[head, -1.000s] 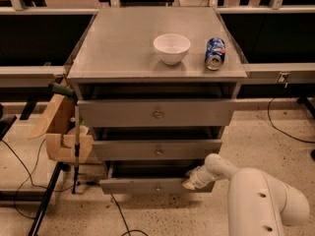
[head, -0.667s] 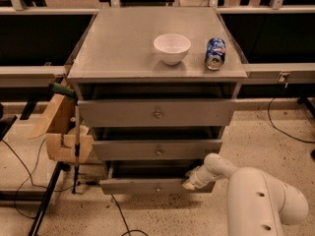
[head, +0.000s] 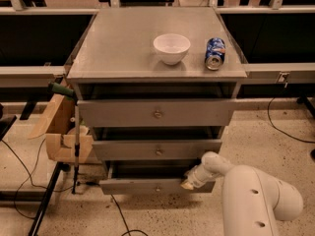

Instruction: Open bottom drawer

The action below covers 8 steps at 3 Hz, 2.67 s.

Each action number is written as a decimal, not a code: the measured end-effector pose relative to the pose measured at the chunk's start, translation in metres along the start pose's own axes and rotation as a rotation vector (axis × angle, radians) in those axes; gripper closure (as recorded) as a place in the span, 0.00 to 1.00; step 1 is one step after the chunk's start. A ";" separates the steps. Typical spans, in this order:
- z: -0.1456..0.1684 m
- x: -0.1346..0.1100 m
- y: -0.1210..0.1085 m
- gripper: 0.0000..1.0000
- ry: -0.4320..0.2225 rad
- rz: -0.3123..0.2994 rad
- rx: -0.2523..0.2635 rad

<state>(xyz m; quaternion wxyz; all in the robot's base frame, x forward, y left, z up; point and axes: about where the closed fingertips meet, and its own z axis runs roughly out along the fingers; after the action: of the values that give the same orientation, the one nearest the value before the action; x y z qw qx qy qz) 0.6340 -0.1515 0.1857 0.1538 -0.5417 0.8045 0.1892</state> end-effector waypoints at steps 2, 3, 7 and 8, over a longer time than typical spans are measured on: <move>-0.005 -0.002 -0.001 1.00 0.043 -0.016 -0.020; -0.009 0.000 -0.003 1.00 0.065 -0.021 -0.027; -0.019 0.004 -0.009 0.11 0.124 -0.033 -0.046; -0.014 0.036 0.042 0.00 0.218 -0.058 -0.150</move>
Offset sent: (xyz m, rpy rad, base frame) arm -0.1373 -0.0382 -0.0041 -0.2579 0.3291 0.2562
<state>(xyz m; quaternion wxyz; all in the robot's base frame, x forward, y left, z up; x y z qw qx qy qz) 0.5809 -0.1728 0.1878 0.0297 -0.5919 0.7841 0.1843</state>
